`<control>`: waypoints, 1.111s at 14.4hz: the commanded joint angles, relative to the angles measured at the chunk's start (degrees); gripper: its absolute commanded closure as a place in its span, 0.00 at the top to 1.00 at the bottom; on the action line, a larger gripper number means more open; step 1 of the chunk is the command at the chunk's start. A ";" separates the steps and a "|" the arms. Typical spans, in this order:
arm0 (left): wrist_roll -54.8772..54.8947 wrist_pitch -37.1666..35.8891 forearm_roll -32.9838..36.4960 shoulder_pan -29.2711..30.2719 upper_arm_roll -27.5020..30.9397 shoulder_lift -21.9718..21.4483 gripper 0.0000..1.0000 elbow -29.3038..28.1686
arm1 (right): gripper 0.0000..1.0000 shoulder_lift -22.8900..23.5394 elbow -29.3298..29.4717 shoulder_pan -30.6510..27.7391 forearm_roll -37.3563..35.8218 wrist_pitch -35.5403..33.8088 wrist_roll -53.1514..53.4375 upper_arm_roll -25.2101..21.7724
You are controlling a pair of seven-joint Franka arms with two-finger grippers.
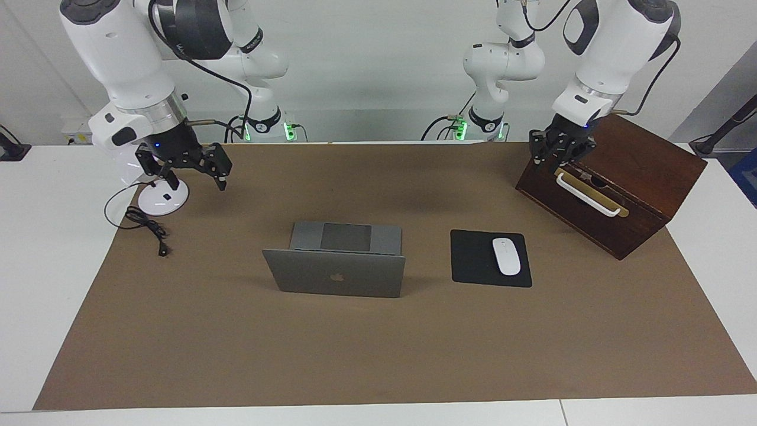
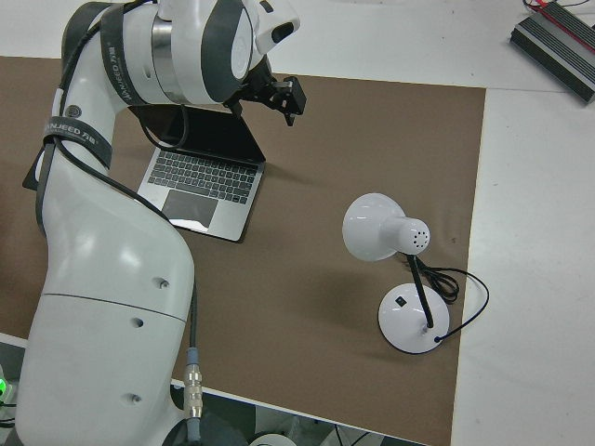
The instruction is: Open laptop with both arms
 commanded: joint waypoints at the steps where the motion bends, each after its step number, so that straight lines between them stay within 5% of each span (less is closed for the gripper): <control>1: 1.95 -4.22 1.93 2.67 0.05 -0.15 1.00 2.75 | 1.00 -1.46 -2.26 -0.92 -0.91 1.48 -2.54 0.38; 11: 1.78 -14.51 3.95 6.29 1.02 5.39 1.00 17.60 | 1.00 -2.43 -4.20 -1.10 -0.91 2.45 -2.63 0.38; 16: 1.69 -15.84 3.68 6.11 1.02 6.71 1.00 16.65 | 1.00 -2.43 -4.29 -1.18 -0.91 2.45 -3.07 0.38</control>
